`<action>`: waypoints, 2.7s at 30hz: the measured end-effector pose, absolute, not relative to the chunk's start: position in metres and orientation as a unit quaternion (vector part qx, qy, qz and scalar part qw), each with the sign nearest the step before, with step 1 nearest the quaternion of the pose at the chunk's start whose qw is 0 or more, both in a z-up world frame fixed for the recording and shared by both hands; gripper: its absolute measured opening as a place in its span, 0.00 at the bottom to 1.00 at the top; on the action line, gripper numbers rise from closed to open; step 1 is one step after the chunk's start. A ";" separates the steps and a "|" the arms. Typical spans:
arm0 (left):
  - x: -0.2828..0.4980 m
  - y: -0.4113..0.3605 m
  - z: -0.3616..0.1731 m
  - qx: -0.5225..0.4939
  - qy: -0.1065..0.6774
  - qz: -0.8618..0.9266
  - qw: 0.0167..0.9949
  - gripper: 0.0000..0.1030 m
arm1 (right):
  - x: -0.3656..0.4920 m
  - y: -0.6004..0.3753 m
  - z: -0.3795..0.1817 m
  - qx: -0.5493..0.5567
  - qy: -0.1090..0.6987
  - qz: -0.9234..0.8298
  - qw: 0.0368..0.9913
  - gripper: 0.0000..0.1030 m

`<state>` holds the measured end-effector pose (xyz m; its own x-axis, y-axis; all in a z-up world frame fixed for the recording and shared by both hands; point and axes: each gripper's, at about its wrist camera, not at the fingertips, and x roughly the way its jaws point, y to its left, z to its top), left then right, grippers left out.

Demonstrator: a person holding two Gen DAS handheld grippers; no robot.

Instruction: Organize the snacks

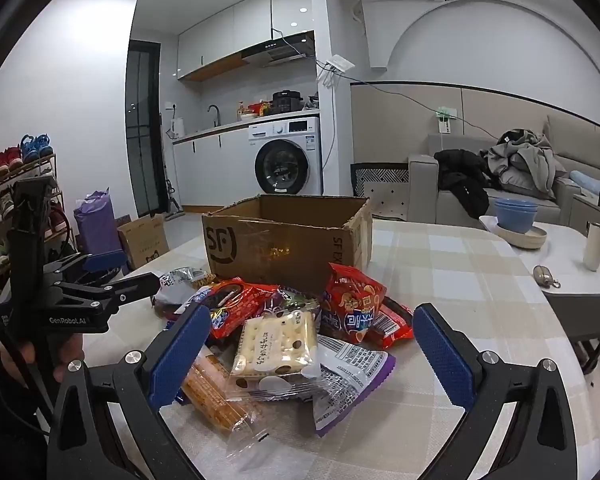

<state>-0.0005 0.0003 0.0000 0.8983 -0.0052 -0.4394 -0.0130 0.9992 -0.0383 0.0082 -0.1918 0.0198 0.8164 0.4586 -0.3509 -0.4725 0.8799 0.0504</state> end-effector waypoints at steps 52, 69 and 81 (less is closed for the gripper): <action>0.000 0.000 0.000 -0.018 0.228 0.003 0.973 0.99 | 0.013 -0.193 0.018 -0.017 0.189 0.246 0.951 1.00; 0.001 0.000 0.000 -0.018 0.228 0.003 0.973 0.99 | 0.014 -0.193 0.018 -0.016 0.189 0.246 0.950 1.00; 0.004 0.000 -0.001 -0.018 0.229 0.003 0.973 0.99 | 0.013 -0.193 0.018 -0.017 0.190 0.246 0.950 1.00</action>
